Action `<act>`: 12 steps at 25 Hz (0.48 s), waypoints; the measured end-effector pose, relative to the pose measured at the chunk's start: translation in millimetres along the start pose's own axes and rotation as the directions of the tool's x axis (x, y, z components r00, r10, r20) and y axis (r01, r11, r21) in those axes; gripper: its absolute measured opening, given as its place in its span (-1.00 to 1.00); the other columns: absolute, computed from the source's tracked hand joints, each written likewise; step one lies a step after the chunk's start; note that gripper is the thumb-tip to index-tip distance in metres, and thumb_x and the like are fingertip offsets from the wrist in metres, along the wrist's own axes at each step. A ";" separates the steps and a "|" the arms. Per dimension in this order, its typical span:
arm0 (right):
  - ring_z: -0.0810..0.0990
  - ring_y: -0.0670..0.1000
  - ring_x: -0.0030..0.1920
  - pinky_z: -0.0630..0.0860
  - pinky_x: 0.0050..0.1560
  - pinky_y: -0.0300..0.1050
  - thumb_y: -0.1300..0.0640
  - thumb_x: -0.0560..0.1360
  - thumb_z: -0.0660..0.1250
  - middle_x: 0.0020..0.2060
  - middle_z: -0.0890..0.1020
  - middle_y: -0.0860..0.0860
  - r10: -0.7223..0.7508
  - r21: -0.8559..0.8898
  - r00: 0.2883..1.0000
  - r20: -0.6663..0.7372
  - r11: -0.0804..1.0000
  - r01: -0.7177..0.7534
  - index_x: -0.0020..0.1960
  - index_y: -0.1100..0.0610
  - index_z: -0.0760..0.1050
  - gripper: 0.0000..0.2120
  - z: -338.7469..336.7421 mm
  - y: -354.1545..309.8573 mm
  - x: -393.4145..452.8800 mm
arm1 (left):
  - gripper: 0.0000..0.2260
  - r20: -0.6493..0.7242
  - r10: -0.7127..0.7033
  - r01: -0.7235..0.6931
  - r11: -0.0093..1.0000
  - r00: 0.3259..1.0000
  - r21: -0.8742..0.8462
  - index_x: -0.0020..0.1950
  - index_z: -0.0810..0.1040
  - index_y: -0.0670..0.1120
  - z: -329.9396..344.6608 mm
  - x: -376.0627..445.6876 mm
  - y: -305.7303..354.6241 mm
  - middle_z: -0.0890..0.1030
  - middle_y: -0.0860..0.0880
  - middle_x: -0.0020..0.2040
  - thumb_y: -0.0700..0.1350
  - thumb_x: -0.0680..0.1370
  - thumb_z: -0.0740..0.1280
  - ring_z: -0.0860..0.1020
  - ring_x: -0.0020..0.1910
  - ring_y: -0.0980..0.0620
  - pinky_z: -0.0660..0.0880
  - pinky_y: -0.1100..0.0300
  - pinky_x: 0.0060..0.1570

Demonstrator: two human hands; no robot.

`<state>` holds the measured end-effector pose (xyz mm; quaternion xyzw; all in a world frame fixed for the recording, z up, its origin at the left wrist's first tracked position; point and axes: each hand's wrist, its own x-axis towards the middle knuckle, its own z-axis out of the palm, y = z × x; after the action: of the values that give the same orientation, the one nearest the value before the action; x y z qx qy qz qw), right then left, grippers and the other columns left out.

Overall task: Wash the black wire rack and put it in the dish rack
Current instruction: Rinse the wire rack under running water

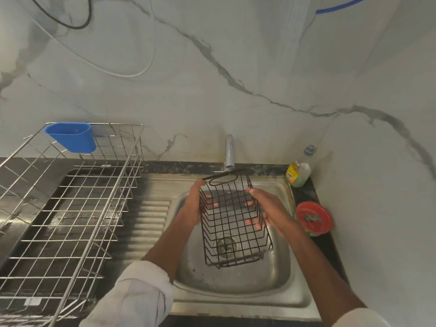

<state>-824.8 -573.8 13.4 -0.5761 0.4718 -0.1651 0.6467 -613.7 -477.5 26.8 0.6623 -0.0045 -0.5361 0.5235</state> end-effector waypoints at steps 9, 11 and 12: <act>0.67 0.20 0.08 0.58 0.24 0.20 -0.16 0.56 0.39 0.04 0.72 0.11 0.210 0.095 0.977 -0.047 0.974 -0.204 0.01 0.10 0.66 -0.69 45.0 -22.4 1.8 | -0.72 -0.008 -0.062 0.062 0.997 0.998 0.052 0.06 0.56 -0.16 -39.2 11.4 7.4 0.59 -0.17 -0.08 0.07 0.60 0.33 0.55 -0.25 -0.15 0.52 0.06 -0.18; 0.63 0.21 0.10 0.57 0.25 0.20 -0.08 0.59 0.39 0.11 0.69 0.15 0.244 0.133 0.968 -0.061 0.963 -0.234 -0.05 0.08 0.61 -0.77 48.2 -22.7 -1.1 | -0.76 -0.012 -0.061 0.062 0.995 0.998 0.074 0.11 0.52 -0.11 -45.5 13.9 4.1 0.61 -0.18 -0.04 0.06 0.63 0.33 0.59 -0.22 -0.18 0.56 0.03 -0.17; 0.62 0.23 0.13 0.59 0.18 0.16 -0.10 0.59 0.39 0.16 0.67 0.18 0.261 0.141 0.962 -0.077 0.958 -0.249 -0.05 0.07 0.61 -0.77 48.3 -21.5 -2.3 | -0.73 -0.008 -0.059 0.059 0.995 0.998 0.077 0.18 0.50 -0.10 -46.5 12.6 2.1 0.62 -0.19 -0.01 0.07 0.64 0.35 0.62 -0.20 -0.21 0.60 -0.01 -0.14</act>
<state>-780.2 -549.7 28.5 -0.4585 0.5607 -0.1378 0.6755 -573.9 -453.6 13.7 0.6832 -0.0041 -0.5489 0.4816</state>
